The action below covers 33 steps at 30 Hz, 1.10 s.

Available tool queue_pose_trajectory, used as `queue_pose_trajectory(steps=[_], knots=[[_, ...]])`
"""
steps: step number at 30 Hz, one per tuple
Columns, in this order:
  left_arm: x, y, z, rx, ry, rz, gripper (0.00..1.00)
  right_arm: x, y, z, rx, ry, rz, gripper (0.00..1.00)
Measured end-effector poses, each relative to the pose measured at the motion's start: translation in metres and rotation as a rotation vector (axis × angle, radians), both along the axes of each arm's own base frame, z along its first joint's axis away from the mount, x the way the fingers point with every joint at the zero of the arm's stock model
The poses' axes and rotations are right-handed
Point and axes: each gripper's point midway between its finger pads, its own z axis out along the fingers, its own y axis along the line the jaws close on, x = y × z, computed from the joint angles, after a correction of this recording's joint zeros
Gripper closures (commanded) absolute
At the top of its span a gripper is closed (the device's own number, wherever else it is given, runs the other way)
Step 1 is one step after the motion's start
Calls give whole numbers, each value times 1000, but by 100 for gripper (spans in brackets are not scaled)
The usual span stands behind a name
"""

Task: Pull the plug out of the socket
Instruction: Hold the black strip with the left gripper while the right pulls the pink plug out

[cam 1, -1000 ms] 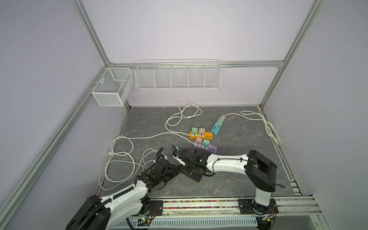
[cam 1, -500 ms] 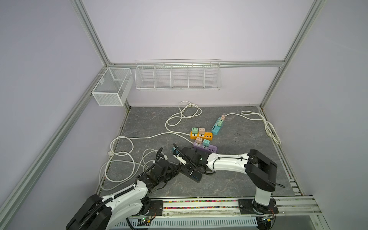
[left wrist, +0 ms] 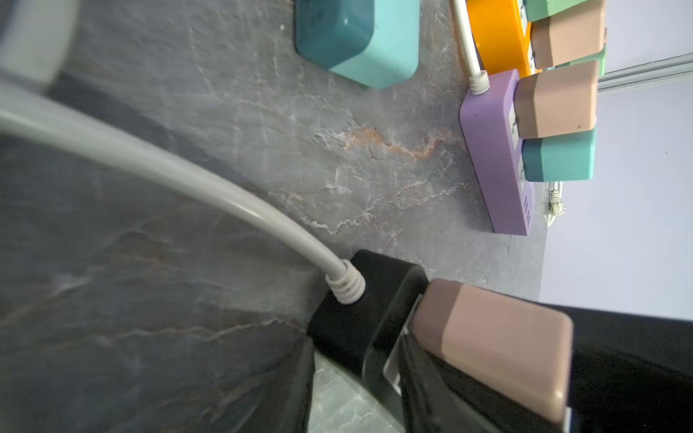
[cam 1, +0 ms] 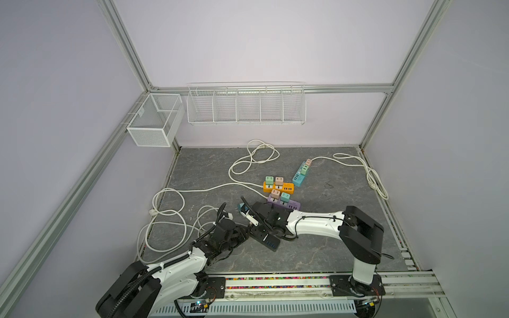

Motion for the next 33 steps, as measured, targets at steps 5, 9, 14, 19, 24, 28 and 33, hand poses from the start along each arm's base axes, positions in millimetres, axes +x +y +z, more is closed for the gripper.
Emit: queue_pose_trajectory(steps=[5,9,14,19,24,28,33], knots=[[1,-1,0,-2,-2,0,63,2,-1,0,-3,-6,-7,80],[1,-1,0,-2,-2,0,63,2,-2,0,-3,-6,-7,80],[1,-1,0,-2,-2,0,63,2,-2,0,-2,-10,-7,81],[1,-1,0,-3,-4,0,64,2,-3,1,8,-18,-9,81],[2,-1,0,-4,-4,0,64,2,-2,1,6,-21,-8,81],[1,-1,0,-4,-4,0,64,1,-2,1,6,-26,-9,82],[2,-2,1,-3,-4,0,65,2,-3,5,27,-31,-14,82]])
